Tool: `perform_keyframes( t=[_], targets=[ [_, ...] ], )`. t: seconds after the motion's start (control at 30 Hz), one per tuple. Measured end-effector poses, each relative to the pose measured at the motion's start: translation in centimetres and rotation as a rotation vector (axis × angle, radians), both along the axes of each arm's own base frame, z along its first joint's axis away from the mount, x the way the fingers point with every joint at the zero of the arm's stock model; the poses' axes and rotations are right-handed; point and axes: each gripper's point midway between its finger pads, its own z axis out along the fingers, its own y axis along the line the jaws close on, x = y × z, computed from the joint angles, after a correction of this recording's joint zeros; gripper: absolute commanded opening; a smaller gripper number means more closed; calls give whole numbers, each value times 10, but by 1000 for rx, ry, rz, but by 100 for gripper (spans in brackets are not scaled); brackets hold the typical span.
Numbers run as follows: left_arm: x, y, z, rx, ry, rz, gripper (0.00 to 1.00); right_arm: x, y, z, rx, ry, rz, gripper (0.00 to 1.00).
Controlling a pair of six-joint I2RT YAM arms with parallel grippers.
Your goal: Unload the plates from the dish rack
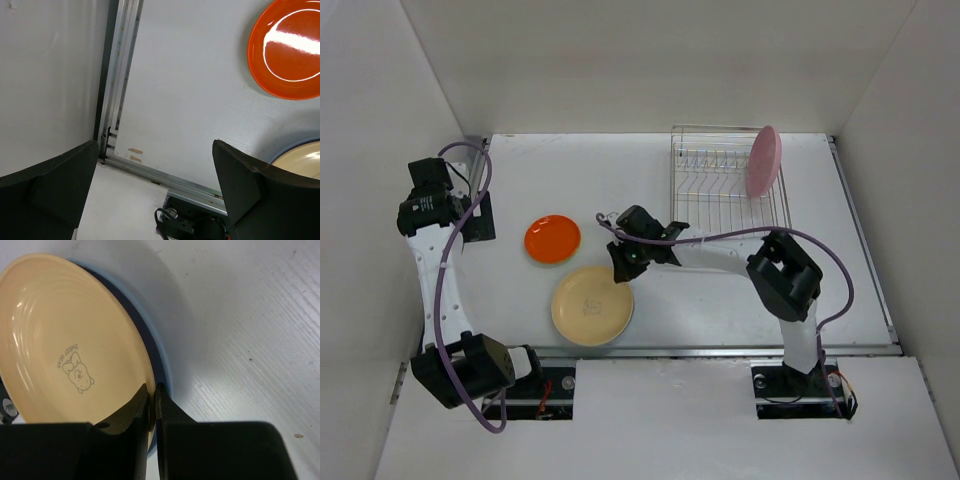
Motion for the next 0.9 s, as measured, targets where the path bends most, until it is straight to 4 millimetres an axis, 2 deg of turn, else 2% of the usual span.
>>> perform_keyframes(
  t=[0.33,0.53,0.63,0.67,0.77,0.9],
  targets=[
    [0,-1,0,-5,-2,-4,96,11,-7,5,-19,-47,-42,0],
    [1,-1,0,-5,-2,-4,96,10,-8,6,-19,-47,-38,10],
    [0,-1,-1,-6,-1,-4,96,9,-8,4,-21,-40,-36,24],
    [0,-1,-1,-6,0,-4,96,9,-8,1,-24,-36,-36,36],
    [0,-1,-1,-6,0,-4,96,7,-9,-8,-43,-24,-32,52],
    [1,-2,-1,-10,-1,-7,96,5,-11,-13,-70,-23,-32,58]
  ],
)
